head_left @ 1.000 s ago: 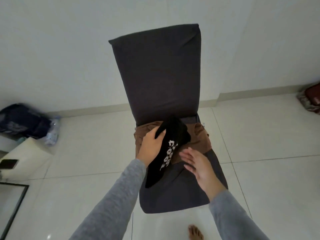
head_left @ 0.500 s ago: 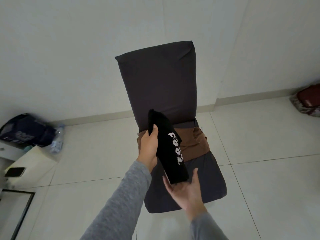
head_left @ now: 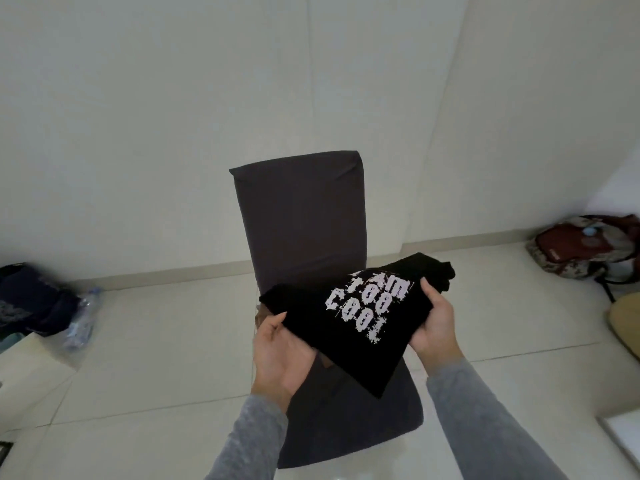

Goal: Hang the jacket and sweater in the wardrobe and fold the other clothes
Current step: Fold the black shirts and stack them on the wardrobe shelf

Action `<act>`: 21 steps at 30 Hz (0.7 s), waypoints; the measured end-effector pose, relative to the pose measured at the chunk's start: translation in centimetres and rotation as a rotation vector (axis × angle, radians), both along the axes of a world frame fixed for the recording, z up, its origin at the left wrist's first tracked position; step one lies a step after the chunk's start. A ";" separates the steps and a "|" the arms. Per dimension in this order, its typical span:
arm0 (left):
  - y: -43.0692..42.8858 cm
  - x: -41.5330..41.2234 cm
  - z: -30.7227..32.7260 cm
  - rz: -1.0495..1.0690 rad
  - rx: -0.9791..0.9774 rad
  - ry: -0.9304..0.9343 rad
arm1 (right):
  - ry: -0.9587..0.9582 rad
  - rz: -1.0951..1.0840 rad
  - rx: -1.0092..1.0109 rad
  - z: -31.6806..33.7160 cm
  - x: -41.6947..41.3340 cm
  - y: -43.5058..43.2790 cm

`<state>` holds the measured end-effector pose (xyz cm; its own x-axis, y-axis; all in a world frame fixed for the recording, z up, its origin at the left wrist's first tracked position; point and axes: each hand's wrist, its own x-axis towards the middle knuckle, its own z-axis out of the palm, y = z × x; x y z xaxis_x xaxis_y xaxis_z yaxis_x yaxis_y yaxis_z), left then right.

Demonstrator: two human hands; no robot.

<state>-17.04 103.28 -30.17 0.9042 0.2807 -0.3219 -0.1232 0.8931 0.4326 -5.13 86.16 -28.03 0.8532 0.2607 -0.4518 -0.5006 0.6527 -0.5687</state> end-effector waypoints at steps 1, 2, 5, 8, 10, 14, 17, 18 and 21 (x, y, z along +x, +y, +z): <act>-0.7 0.0 0.7 0.032 -0.046 -0.027 | -0.029 0.003 -0.014 1.5 0.3 -0.7; -1.3 0.0 1.4 0.064 -0.087 -0.048 | -0.057 0.006 -0.031 2.8 0.5 -1.4; -4.1 0.3 4.1 0.062 -0.136 -0.028 | -0.156 0.003 -0.040 7.1 1.0 -4.2; -7.1 1.6 7.6 -0.187 0.028 0.065 | -0.252 -0.033 -0.052 11.3 1.3 -7.9; -9.2 2.3 10.2 -0.440 0.075 0.039 | -0.304 -0.056 -0.083 13.9 0.9 -10.9; -14.1 3.5 13.9 -0.670 0.115 -0.062 | -0.415 -0.063 -0.156 18.2 -1.5 -18.2; -19.9 3.6 16.5 -0.618 0.240 -0.119 | -0.457 -0.116 -0.211 20.3 -5.2 -25.2; -21.8 3.3 17.4 -0.615 0.276 -0.140 | -0.460 -0.146 -0.241 20.6 -6.5 -27.6; -27.7 2.0 20.2 -0.663 0.328 -0.182 | -0.434 -0.223 -0.301 21.4 -10.7 -34.9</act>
